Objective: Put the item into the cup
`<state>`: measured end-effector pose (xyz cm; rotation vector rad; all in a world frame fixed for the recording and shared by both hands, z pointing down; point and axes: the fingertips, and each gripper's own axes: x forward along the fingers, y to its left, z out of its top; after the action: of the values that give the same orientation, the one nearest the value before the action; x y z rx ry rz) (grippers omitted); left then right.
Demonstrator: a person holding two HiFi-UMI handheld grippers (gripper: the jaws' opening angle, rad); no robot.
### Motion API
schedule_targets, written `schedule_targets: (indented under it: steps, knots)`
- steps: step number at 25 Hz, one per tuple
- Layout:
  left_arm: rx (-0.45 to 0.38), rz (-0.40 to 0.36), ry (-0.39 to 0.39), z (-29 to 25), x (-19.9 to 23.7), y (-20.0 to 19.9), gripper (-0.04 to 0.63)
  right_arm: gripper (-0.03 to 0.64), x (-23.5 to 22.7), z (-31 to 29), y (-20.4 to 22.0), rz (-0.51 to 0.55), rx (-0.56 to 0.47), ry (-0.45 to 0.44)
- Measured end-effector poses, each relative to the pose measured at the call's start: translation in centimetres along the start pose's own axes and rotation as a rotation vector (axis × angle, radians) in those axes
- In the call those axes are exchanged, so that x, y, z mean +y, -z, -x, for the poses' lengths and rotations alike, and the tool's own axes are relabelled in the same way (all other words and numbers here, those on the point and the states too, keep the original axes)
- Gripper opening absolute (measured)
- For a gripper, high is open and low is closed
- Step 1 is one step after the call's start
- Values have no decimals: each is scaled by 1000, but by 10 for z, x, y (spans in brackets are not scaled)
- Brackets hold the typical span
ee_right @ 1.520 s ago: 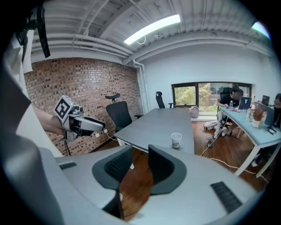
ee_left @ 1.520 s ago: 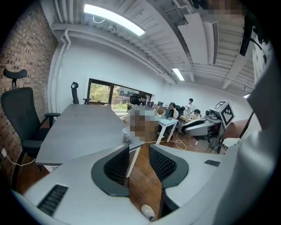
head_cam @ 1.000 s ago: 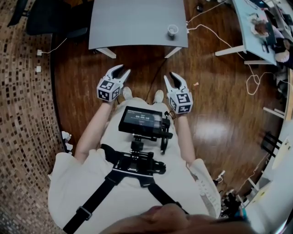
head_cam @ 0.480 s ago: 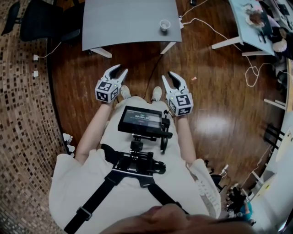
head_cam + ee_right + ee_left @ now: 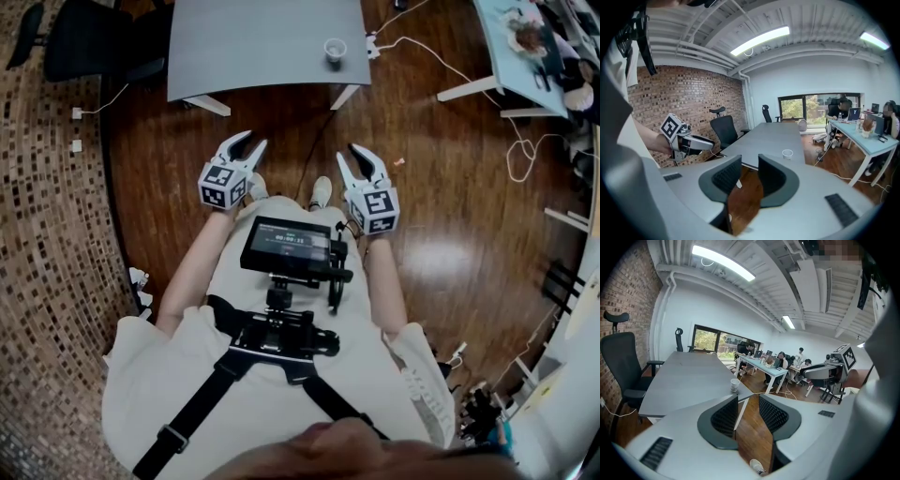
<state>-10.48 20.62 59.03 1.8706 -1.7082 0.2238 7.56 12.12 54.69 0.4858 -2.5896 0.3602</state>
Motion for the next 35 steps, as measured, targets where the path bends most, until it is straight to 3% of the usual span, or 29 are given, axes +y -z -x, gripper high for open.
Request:
schedule_targets:
  steps: [16, 22, 35]
  knots:
    - [-4, 23, -38, 1, 13, 2, 141, 123, -1, -20, -7, 36, 0, -35]
    - [0, 22, -47, 0, 20, 2, 141, 118, -2, -23, -2, 83, 12, -20]
    - [15, 10, -34, -10, 20, -2, 141, 118, -14, -24, -2, 74, 7, 6]
